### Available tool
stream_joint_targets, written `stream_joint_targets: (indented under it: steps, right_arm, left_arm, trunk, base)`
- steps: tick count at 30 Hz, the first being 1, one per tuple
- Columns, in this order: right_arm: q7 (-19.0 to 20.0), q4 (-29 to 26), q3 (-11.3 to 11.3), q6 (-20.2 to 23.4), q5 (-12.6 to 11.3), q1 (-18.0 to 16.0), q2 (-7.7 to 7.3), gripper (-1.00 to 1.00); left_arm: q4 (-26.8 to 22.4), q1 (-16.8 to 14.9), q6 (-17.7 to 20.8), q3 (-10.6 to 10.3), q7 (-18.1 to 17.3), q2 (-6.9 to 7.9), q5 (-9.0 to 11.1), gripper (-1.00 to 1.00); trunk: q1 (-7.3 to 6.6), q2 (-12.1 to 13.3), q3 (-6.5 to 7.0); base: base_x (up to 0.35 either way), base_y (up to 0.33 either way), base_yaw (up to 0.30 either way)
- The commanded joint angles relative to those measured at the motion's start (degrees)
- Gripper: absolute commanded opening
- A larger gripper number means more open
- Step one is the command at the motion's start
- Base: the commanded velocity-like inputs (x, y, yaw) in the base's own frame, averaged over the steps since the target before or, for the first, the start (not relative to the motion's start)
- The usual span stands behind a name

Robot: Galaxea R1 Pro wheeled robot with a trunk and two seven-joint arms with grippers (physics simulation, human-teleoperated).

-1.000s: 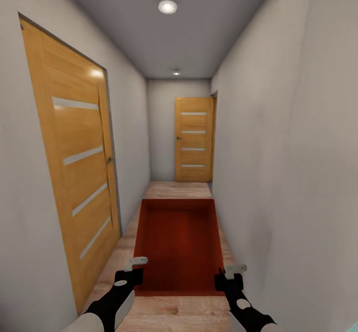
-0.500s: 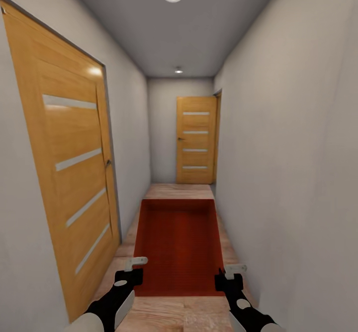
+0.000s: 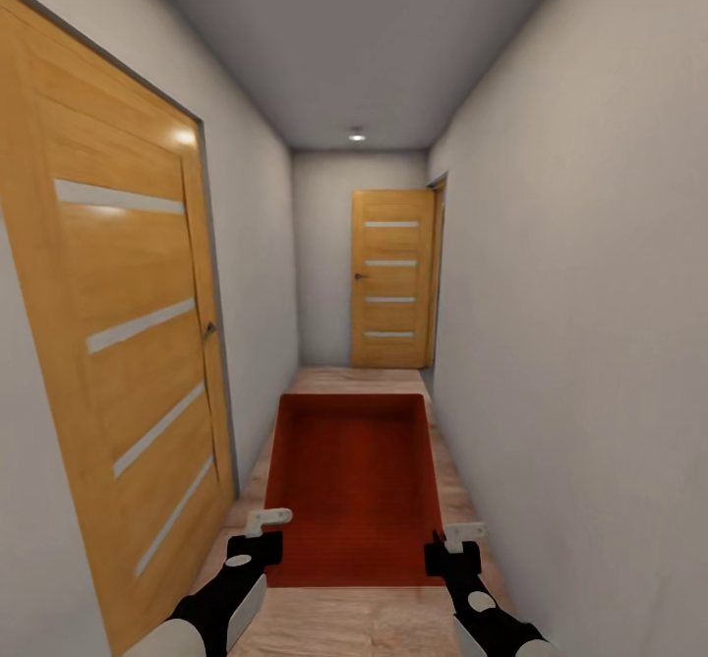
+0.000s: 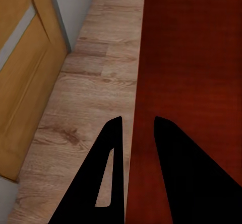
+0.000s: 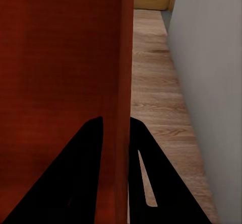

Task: Move the two storage containers from the living room to the garage. In the garage, place one container on the floor and stack the other container on top of it (either order is fine).

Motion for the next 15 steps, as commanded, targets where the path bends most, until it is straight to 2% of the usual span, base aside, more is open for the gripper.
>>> stream_joint_targets:
  steps: [1, 15]
  right_arm:
    - [-0.5, -0.2, -1.9, -0.1, 0.4, -0.1, -0.15, -1.0]
    - [-0.5, -0.2, -1.9, -0.2, 0.5, -0.1, -0.1, -1.0]
  left_arm:
    - [0.1, 0.0, 0.1, -0.2, 0.6, 0.55, 1.0, -1.0]
    - [0.0, 0.0, 0.1, -0.2, 0.6, 0.55, 1.0, -1.0]
  trunk:
    - [0.04, 0.0, -0.01]
    - [0.04, 0.0, -0.01]
  base:
    - [0.322, 0.071, 0.0]
    - [0.322, 0.068, 0.0]
